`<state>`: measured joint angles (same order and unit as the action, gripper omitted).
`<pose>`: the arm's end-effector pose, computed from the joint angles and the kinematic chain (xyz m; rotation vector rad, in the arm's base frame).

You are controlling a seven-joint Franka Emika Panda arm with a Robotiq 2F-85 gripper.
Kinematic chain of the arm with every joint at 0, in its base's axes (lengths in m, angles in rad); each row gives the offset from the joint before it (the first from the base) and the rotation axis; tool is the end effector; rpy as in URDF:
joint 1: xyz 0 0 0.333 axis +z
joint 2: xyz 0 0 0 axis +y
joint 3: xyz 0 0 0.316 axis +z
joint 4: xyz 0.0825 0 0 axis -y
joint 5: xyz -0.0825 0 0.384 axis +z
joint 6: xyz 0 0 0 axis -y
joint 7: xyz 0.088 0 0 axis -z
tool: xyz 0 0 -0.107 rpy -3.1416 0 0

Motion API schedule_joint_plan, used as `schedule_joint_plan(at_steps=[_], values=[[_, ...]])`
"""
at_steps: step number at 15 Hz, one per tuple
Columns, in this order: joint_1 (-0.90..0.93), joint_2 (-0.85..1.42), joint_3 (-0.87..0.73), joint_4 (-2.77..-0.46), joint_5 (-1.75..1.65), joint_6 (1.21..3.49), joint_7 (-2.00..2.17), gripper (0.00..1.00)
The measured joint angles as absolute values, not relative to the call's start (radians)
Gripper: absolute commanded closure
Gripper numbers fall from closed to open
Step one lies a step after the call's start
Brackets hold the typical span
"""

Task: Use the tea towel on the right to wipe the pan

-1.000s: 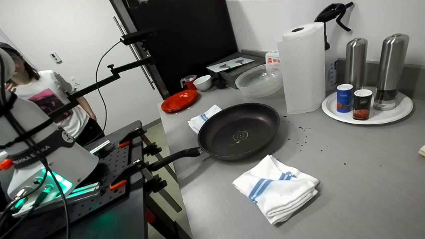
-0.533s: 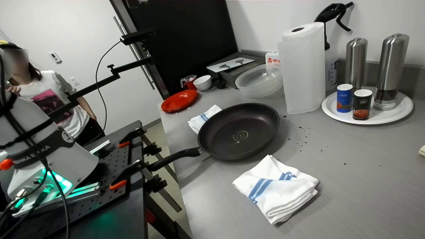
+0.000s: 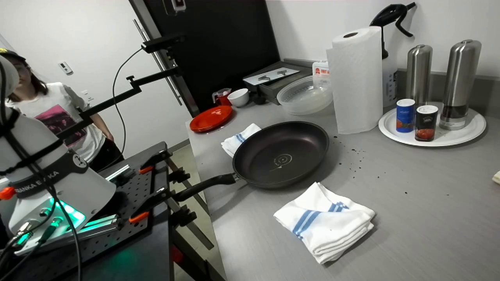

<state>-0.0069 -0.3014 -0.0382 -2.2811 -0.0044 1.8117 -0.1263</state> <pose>0.4385 -0.0209 0.4620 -3.1066 -0.1326 0.2602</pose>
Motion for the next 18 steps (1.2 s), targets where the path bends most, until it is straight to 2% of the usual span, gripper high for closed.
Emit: schedule_joint_plan(at_steps=[10, 18], values=[[-0.124, -0.125, -0.118, -2.322, 0.085, 2.015, 0.121, 0.00], [-0.180, 0.022, -0.169, -2.361, 0.152, 2.317, 0.224, 0.00]])
